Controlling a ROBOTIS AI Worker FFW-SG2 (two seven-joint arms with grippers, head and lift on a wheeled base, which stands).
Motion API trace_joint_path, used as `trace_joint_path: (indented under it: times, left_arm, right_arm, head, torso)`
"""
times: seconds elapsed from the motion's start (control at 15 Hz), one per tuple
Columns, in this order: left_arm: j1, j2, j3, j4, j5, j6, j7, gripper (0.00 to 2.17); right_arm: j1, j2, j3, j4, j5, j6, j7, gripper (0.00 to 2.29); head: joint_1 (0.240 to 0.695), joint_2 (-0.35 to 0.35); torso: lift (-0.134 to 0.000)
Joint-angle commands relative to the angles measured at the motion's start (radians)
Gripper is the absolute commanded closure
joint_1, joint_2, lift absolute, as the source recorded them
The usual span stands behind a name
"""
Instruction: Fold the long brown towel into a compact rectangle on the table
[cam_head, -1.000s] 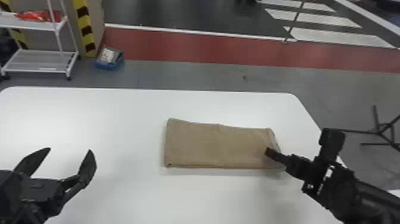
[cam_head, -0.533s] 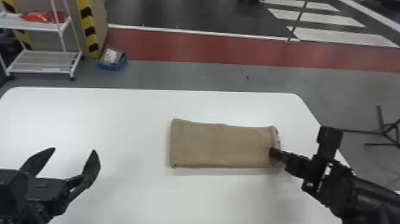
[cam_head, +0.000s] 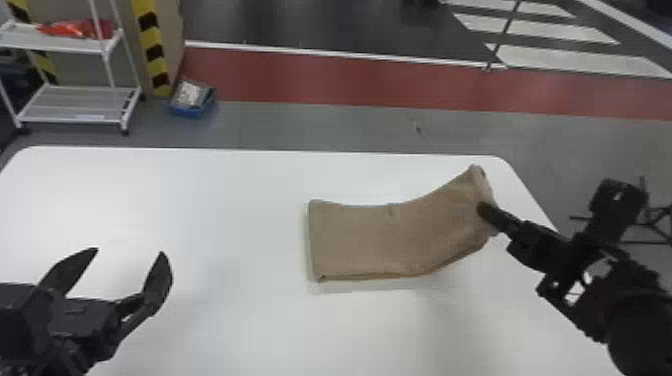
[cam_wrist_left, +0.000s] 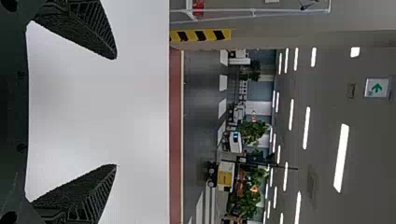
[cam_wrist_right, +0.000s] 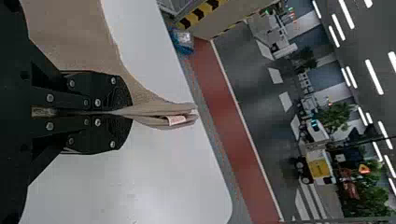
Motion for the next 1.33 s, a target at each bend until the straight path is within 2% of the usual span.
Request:
trace_joint_path:
  times: [0.0, 0.13, 0.27, 0.33, 0.53, 0.6, 0.67, 0.8, 0.87, 0.93, 1.13, 1.27]
  left_arm:
    - [0.001, -0.003, -0.001, 0.001, -0.001, -0.002, 0.000, 0.04]
    - [0.001, -0.003, -0.003, 0.001, -0.001, -0.002, 0.000, 0.04]
    - [0.002, -0.003, -0.003, 0.001, -0.001, -0.002, 0.000, 0.04]
    - [0.004, -0.003, -0.001, -0.001, -0.001, -0.002, 0.000, 0.04]
    - [0.004, -0.003, 0.003, 0.001, -0.001, -0.002, -0.001, 0.04]
    - [0.004, -0.003, 0.002, 0.001, -0.001, 0.001, -0.001, 0.04]
    - [0.002, -0.003, 0.002, -0.001, -0.001, -0.002, -0.001, 0.04]
    - [0.002, -0.003, 0.002, 0.001, 0.000, -0.002, -0.001, 0.04]
    - [0.002, -0.003, 0.002, 0.001, -0.001, -0.002, -0.001, 0.04]
    - [0.002, -0.003, 0.000, 0.001, 0.000, 0.001, -0.001, 0.04]
    - [0.002, -0.003, -0.003, 0.001, -0.001, 0.001, -0.001, 0.04]
    - [0.002, -0.003, -0.003, -0.001, -0.003, 0.001, -0.003, 0.04]
  right_arm:
    - [0.035, 0.008, 0.061, -0.134, -0.013, 0.013, -0.004, 1.65]
    - [0.076, 0.008, 0.190, -0.179, 0.013, 0.007, -0.010, 1.65]
    - [0.087, 0.008, 0.324, -0.168, 0.097, -0.012, -0.038, 1.65]
    - [0.087, 0.008, 0.382, -0.149, 0.138, -0.015, -0.056, 1.65]
    - [0.082, 0.008, 0.499, -0.073, 0.204, -0.079, -0.101, 1.64]
    - [0.081, 0.008, 0.531, -0.051, 0.223, -0.088, -0.104, 1.54]
    - [0.081, 0.008, 0.555, -0.033, 0.235, -0.110, -0.104, 1.23]
    - [0.092, 0.008, 0.585, 0.007, 0.237, -0.205, -0.101, 0.07]
    - [0.102, 0.008, 0.589, 0.018, 0.227, -0.269, -0.087, 0.00]
    - [0.112, 0.008, 0.586, 0.025, 0.203, -0.337, -0.081, 0.00]
    - [0.115, 0.008, 0.560, 0.042, 0.174, -0.410, -0.081, 0.14]
    - [0.099, 0.008, 0.542, 0.067, 0.177, -0.401, -0.083, 0.69]
  head:
    - [0.695, -0.172]
    - [0.695, -0.150]
    - [0.695, -0.101]
    - [0.695, -0.047]
    - [0.695, 0.012]
    - [0.695, 0.041]
    - [0.695, 0.055]
    - [0.695, 0.083]
    - [0.695, 0.093]
    - [0.695, 0.103]
    - [0.695, 0.122]
    - [0.695, 0.115]
  torso:
    - [-0.121]
    - [-0.121]
    - [-0.121]
    - [-0.121]
    - [-0.121]
    - [-0.121]
    - [-0.121]
    - [-0.121]
    - [-0.121]
    - [-0.121]
    - [-0.121]
    - [-0.121]
